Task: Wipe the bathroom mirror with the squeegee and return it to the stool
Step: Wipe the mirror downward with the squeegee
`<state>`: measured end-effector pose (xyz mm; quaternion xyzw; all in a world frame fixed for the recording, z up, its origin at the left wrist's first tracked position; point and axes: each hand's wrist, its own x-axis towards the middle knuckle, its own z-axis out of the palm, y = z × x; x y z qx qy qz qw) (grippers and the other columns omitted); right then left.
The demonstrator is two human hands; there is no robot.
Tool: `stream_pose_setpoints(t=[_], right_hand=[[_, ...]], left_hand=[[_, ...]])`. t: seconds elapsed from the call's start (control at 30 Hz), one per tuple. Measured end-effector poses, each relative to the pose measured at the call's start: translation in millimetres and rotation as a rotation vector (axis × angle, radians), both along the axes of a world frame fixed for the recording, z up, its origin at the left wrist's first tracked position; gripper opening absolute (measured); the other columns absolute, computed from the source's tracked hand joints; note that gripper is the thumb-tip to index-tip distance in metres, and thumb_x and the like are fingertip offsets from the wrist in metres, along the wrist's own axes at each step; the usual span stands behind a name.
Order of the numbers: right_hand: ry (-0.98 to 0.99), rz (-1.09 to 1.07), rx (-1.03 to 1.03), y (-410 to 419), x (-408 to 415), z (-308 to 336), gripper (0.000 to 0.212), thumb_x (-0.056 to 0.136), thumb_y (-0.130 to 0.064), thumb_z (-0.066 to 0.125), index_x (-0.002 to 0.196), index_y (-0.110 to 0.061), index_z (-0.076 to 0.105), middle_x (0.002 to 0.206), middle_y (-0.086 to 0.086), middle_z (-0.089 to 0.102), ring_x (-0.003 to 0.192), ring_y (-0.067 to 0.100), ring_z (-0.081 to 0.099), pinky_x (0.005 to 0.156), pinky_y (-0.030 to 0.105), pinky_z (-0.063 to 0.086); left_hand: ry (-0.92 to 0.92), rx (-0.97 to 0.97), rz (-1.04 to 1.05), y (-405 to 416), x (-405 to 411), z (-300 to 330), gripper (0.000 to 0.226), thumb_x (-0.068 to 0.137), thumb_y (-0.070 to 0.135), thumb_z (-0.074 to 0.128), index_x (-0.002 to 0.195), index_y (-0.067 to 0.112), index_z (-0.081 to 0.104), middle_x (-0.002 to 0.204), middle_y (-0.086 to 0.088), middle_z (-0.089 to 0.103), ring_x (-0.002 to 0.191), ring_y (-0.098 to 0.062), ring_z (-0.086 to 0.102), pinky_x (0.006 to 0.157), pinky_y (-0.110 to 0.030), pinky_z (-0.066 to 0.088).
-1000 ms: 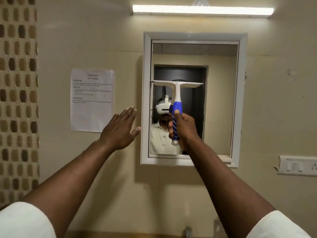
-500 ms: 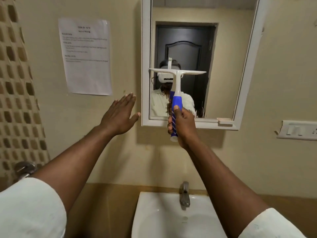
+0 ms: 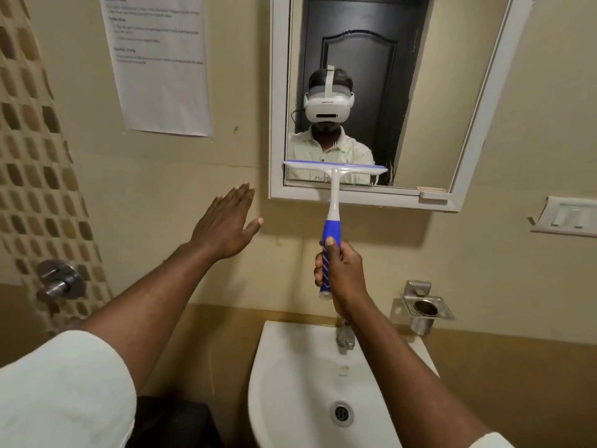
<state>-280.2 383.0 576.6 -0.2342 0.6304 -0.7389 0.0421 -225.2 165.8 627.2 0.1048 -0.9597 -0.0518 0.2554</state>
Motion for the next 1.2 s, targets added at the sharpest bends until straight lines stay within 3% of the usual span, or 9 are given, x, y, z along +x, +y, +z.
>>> stream_pose_setpoints(t=[0.43,0.7,0.93,1.2], right_hand=[[-0.04,-0.007,0.063,4,7,-26,0.028,0.097,-0.037,0.042,0.098,-0.011,0.055,0.062,0.0,0.056,0.047,0.011,0.049,0.048,0.026,0.045],[0.027,-0.059,-0.075,4,5,-3,0.034,0.098,-0.032,0.043,0.095,0.0,0.055,0.056,0.002,0.052,0.039,0.013,0.041,0.04,0.026,0.037],[0.245,-0.037,-0.203,4,-25,138,0.026,0.099,-0.032,0.041,0.088,-0.013,0.055,0.054,-0.001,0.053,0.038,0.011,0.043,0.036,0.023,0.034],[0.269,0.004,-0.331,24,-52,295,0.029,0.098,-0.03,0.041,0.098,-0.004,0.053,0.062,0.005,0.049,0.047,0.017,0.042,0.049,0.028,0.036]], left_hand=[[-0.015,0.002,0.009,3,10,-20,0.065,0.096,0.043,0.033,0.15,0.018,0.007,0.16,0.001,0.002,0.147,-0.013,0.001,0.119,-0.035,0.002],[0.044,-0.03,0.003,3,9,14,0.065,0.096,0.044,0.033,0.15,0.021,0.005,0.16,0.003,-0.001,0.147,-0.01,-0.001,0.12,-0.034,0.003],[0.222,-0.149,-0.027,12,-3,121,0.065,0.096,0.048,0.029,0.149,0.026,-0.002,0.159,0.007,-0.006,0.146,-0.008,-0.005,0.118,-0.032,0.001],[0.412,-0.282,-0.058,37,-11,241,0.065,0.096,0.047,0.032,0.149,0.027,0.0,0.159,0.008,-0.005,0.146,-0.009,-0.003,0.117,-0.032,0.001]])
